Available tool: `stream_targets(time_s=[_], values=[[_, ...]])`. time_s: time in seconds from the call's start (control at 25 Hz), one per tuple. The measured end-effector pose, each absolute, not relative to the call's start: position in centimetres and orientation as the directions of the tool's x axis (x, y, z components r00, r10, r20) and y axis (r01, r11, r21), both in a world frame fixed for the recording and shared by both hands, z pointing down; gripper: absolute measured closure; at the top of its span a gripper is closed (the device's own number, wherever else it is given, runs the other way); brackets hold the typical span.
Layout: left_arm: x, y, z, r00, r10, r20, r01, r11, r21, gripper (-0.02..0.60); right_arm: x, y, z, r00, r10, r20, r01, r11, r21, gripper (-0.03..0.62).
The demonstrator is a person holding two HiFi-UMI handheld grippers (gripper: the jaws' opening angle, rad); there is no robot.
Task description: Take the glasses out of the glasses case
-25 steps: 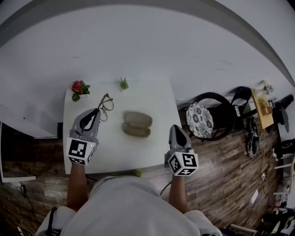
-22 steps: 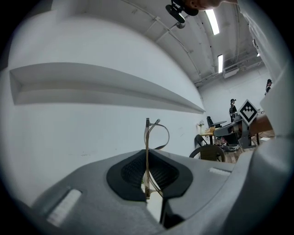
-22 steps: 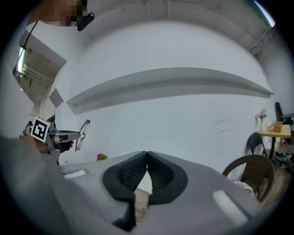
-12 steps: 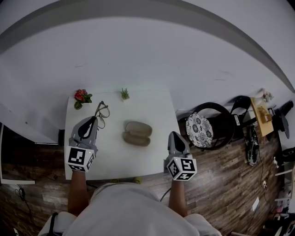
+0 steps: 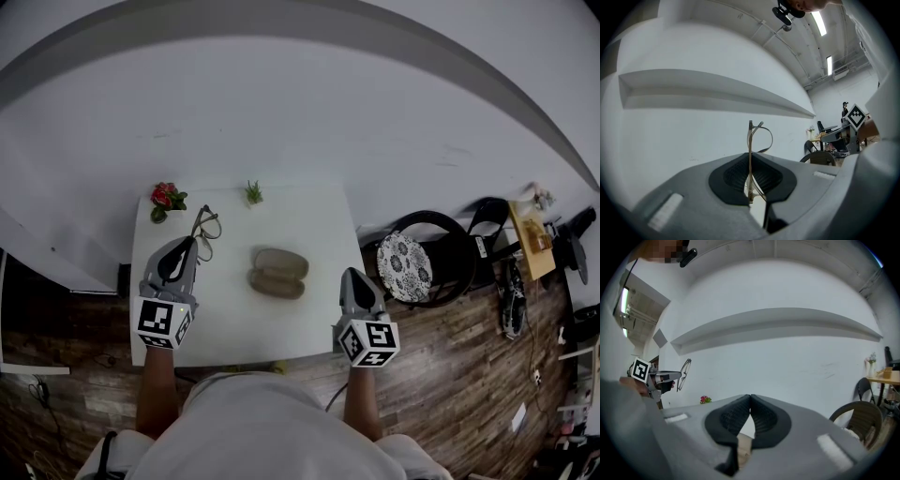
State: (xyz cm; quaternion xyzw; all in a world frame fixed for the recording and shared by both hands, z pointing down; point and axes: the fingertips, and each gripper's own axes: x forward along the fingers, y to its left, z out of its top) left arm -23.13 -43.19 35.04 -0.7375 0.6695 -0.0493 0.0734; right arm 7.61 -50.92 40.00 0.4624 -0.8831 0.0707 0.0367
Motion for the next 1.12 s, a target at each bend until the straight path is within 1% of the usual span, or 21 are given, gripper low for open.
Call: stream_targets(time_s=[0.28, 1.12], values=[[-23.0, -43.3, 35.0, 0.105, -0.994, -0.027, -0.98, -0.098, -0.176, 0.558, 6.9, -50.9, 39.6, -0.581, -0.803, 0.135, -0.813, 0.579, -0.056, 0.591], [-23.3, -43.5, 34.4, 0.097, -0.995, -0.04, -0.982, -0.089, -0.164, 0.558, 8.2, -51.2, 39.6, -0.561, -0.818, 0.129, -0.828, 0.556, -0.071, 0.591]])
